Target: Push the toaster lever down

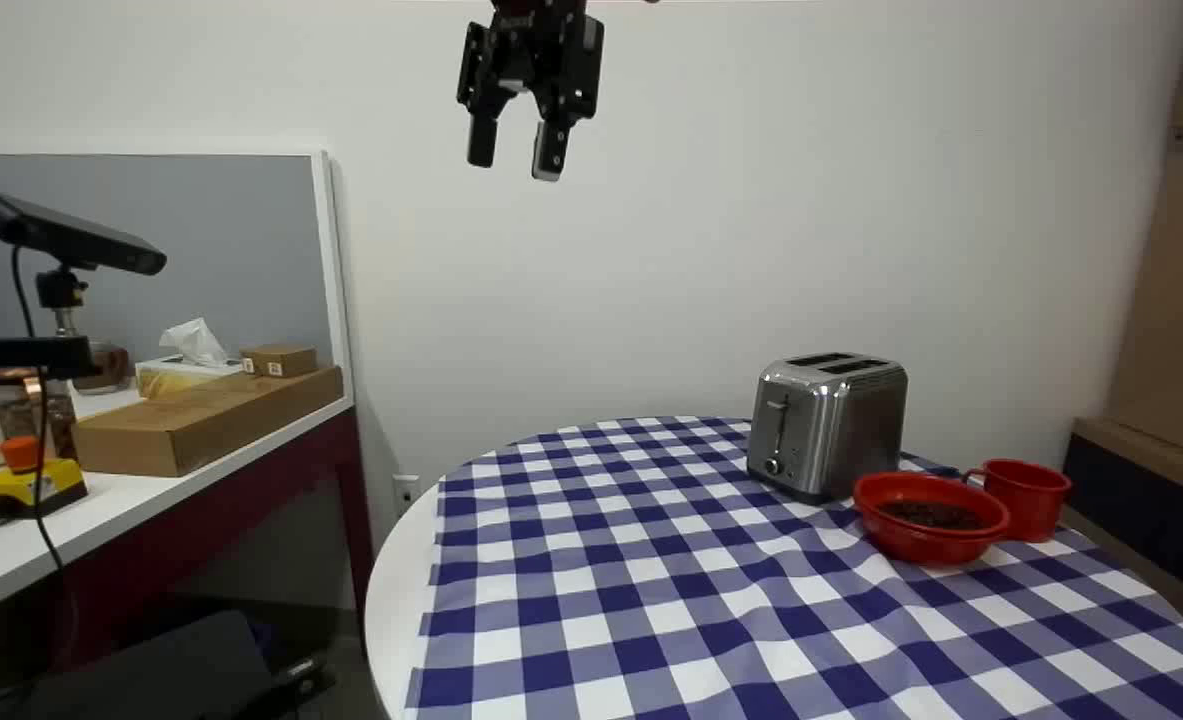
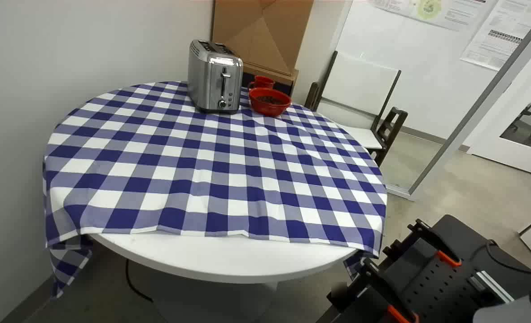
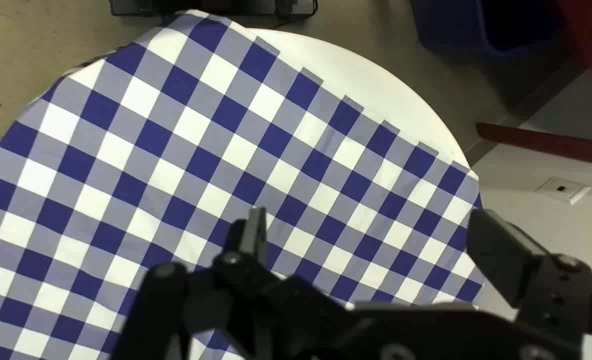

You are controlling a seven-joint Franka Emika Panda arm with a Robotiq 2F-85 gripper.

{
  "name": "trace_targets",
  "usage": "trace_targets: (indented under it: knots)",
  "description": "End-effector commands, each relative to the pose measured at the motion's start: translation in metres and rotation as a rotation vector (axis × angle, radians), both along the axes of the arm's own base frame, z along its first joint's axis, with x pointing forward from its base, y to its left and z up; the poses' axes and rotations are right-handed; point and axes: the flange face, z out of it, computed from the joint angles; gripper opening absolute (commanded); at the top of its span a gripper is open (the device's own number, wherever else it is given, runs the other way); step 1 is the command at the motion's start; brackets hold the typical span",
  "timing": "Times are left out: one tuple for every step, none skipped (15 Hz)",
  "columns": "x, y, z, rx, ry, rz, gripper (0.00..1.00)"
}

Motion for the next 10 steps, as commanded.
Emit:
trace_targets:
  knots:
    - [0.000,0.000,0.001,0.000,0.000,0.000,1.00]
    - [0.000,0.000,0.001,0.000,-0.001,0.000,1.00]
    - [0.000,0.000,0.002,0.000,-0.002,0.000,1.00]
    - [0.008,-0.002,-0.001,-0.031,-0.020,-0.017,1.00]
    - [0.016,-0.004,-0.003,-0.050,-0.039,-0.018,1.00]
    - [0.030,-0.009,-0.004,-0.068,-0.069,-0.023,1.00]
    - [0.045,-0.014,-0.005,-0.084,-0.100,-0.018,1.00]
    - [0.063,-0.020,-0.007,-0.098,-0.128,-0.023,1.00]
    - [0.082,-0.027,-0.009,-0.107,-0.151,-0.033,1.00]
    - [0.104,-0.033,-0.012,-0.124,-0.167,-0.035,1.00]
